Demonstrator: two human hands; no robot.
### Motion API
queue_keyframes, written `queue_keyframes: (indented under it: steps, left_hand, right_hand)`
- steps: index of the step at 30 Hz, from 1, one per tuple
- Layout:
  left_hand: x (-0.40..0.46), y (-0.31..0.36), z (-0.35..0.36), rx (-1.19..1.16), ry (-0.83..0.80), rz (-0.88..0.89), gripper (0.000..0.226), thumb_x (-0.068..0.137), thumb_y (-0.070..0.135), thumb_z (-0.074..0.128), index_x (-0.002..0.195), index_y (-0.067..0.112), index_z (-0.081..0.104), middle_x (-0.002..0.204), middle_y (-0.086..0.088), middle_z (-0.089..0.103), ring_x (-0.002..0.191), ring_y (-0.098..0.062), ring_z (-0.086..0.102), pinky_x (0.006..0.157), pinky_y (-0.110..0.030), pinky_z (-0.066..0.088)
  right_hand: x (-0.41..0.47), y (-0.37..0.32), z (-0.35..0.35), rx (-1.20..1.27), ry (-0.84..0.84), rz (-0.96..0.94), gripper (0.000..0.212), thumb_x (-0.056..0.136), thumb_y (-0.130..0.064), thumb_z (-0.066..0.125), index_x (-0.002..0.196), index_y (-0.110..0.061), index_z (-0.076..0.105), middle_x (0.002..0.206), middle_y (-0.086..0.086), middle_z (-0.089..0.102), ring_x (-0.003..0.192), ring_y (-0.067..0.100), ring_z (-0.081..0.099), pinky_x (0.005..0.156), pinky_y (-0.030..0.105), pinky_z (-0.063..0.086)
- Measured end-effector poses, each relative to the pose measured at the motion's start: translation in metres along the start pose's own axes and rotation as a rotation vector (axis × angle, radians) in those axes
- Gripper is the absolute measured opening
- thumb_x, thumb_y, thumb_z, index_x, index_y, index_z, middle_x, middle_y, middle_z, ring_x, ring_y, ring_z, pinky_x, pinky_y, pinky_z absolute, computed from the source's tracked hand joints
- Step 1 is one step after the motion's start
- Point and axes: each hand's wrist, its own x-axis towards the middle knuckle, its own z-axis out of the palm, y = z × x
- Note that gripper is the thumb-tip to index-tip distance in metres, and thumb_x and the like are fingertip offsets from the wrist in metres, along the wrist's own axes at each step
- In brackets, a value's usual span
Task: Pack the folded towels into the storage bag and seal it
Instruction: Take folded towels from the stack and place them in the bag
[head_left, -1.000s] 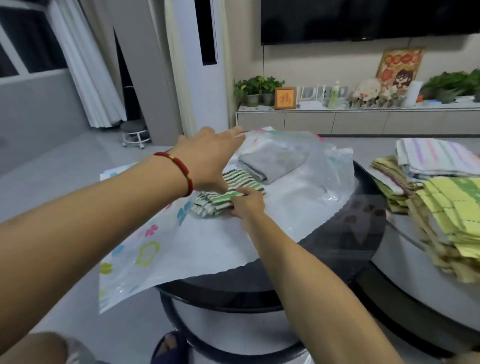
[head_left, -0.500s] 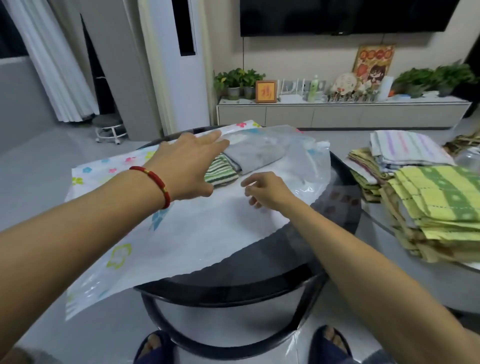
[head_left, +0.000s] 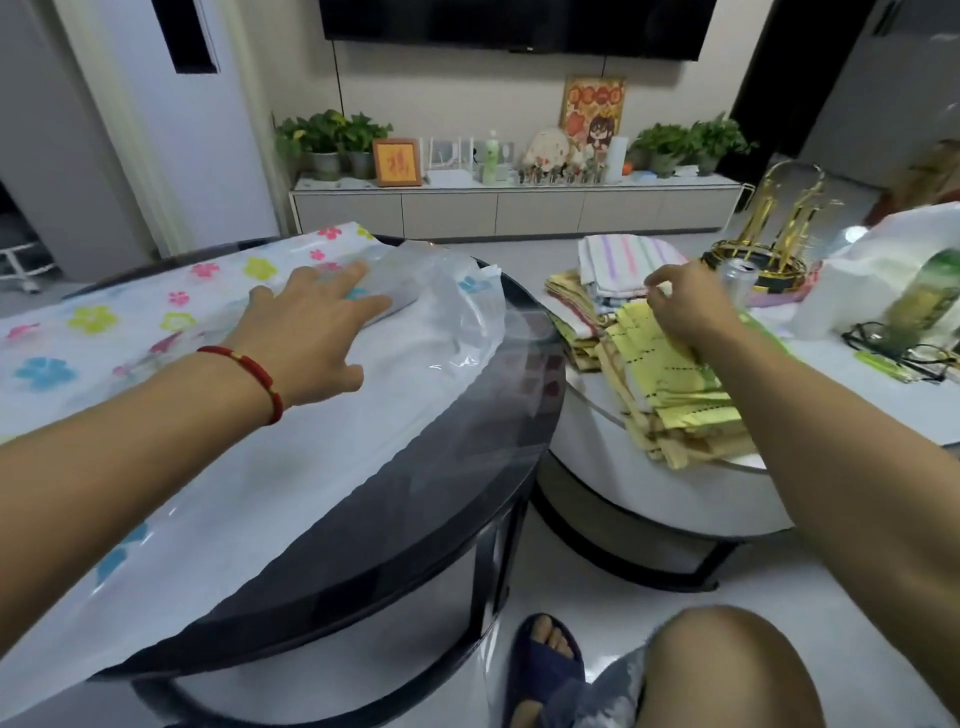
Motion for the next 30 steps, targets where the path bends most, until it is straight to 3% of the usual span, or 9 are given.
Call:
queue_keyframes:
  steps: [6, 9, 14, 17, 20, 23, 25, 28, 30]
  left_hand:
    - [0.035, 0.012, 0.007, -0.015, 0.061, -0.027, 0.076, 0.08, 0.037, 0.066, 0.148, 0.038, 0.033, 0.162, 0.005, 0.023, 0.131, -0.037, 0.038, 0.087, -0.055, 0.05]
    - [0.046, 0.014, 0.007, -0.026, 0.095, -0.029, 0.074, 0.08, 0.037, 0.065, 0.148, 0.036, 0.036, 0.161, 0.006, 0.027, 0.13, -0.036, 0.042, 0.085, -0.054, 0.051]
    - [0.053, 0.016, 0.006, -0.037, 0.117, -0.018, 0.073, 0.08, 0.037, 0.065, 0.147, 0.036, 0.038, 0.16, 0.009, 0.028, 0.128, -0.036, 0.043, 0.086, -0.053, 0.052]
    - [0.049, 0.015, 0.006, -0.044, 0.116, -0.03, 0.07, 0.08, 0.037, 0.065, 0.145, 0.038, 0.04, 0.16, 0.006, 0.029, 0.13, -0.035, 0.042, 0.09, -0.053, 0.05]
    - [0.039, 0.012, 0.006, -0.052, 0.102, -0.049, 0.061, 0.081, 0.037, 0.064, 0.139, 0.042, 0.046, 0.159, 0.003, 0.032, 0.131, -0.034, 0.042, 0.093, -0.054, 0.05]
    - [0.024, 0.005, 0.006, -0.042, 0.127, -0.073, 0.05, 0.083, 0.036, 0.065, 0.131, 0.041, 0.054, 0.154, 0.0, 0.039, 0.126, -0.035, 0.045, 0.086, -0.053, 0.051]
    - [0.01, 0.0, 0.005, -0.029, 0.128, -0.095, 0.045, 0.082, 0.035, 0.066, 0.127, 0.039, 0.058, 0.149, -0.001, 0.044, 0.121, -0.036, 0.047, 0.081, -0.051, 0.051]
    - [-0.015, -0.005, 0.006, 0.003, 0.073, -0.138, 0.04, 0.082, 0.035, 0.064, 0.122, 0.039, 0.06, 0.145, -0.001, 0.045, 0.118, -0.035, 0.046, 0.08, -0.048, 0.051]
    - [-0.035, -0.01, 0.006, 0.006, 0.032, -0.17, 0.039, 0.082, 0.037, 0.062, 0.122, 0.04, 0.06, 0.148, 0.0, 0.041, 0.121, -0.034, 0.043, 0.084, -0.048, 0.049]
  right_hand:
    - [0.064, 0.035, 0.022, -0.065, -0.145, 0.164, 0.049, 0.107, -0.034, 0.045, 0.151, -0.012, 0.046, 0.153, 0.025, 0.048, 0.14, 0.043, 0.045, 0.111, 0.047, 0.039]
    - [0.087, 0.045, 0.03, -0.012, -0.14, 0.237, 0.043, 0.106, -0.035, 0.047, 0.14, -0.01, 0.054, 0.143, 0.024, 0.057, 0.129, 0.043, 0.054, 0.102, 0.046, 0.044]
    - [0.108, 0.052, 0.029, -0.035, -0.125, 0.293, 0.043, 0.093, -0.032, 0.072, 0.13, -0.02, 0.056, 0.135, 0.02, 0.06, 0.119, 0.042, 0.057, 0.1, 0.049, 0.048]
    - [0.121, 0.044, 0.02, 0.228, -0.173, 0.349, 0.052, 0.087, -0.007, 0.078, 0.133, -0.02, 0.058, 0.131, 0.022, 0.06, 0.075, 0.027, 0.06, 0.065, 0.037, 0.052]
    - [0.128, 0.039, 0.012, 0.493, -0.299, 0.388, 0.054, 0.095, -0.003, 0.062, 0.143, -0.025, 0.056, 0.134, 0.023, 0.06, 0.046, 0.016, 0.049, 0.038, 0.022, 0.038]
    - [0.124, 0.026, 0.001, 0.76, -0.266, 0.406, 0.046, 0.096, -0.011, 0.056, 0.142, -0.011, 0.061, 0.149, 0.02, 0.055, 0.048, 0.015, 0.057, 0.039, 0.022, 0.04]
    - [0.112, 0.01, -0.009, 0.942, -0.203, 0.36, 0.044, 0.094, -0.004, 0.057, 0.137, -0.008, 0.066, 0.137, 0.019, 0.062, 0.072, 0.022, 0.067, 0.053, 0.024, 0.051]
    - [0.084, -0.016, -0.029, 1.137, -0.13, 0.278, 0.047, 0.087, 0.006, 0.058, 0.126, -0.015, 0.074, 0.109, 0.02, 0.066, 0.062, 0.021, 0.059, 0.054, 0.026, 0.048]
    - [0.064, -0.03, -0.044, 1.259, -0.127, 0.248, 0.045, 0.087, 0.007, 0.059, 0.121, -0.017, 0.076, 0.103, 0.018, 0.069, 0.064, 0.022, 0.065, 0.057, 0.027, 0.053]
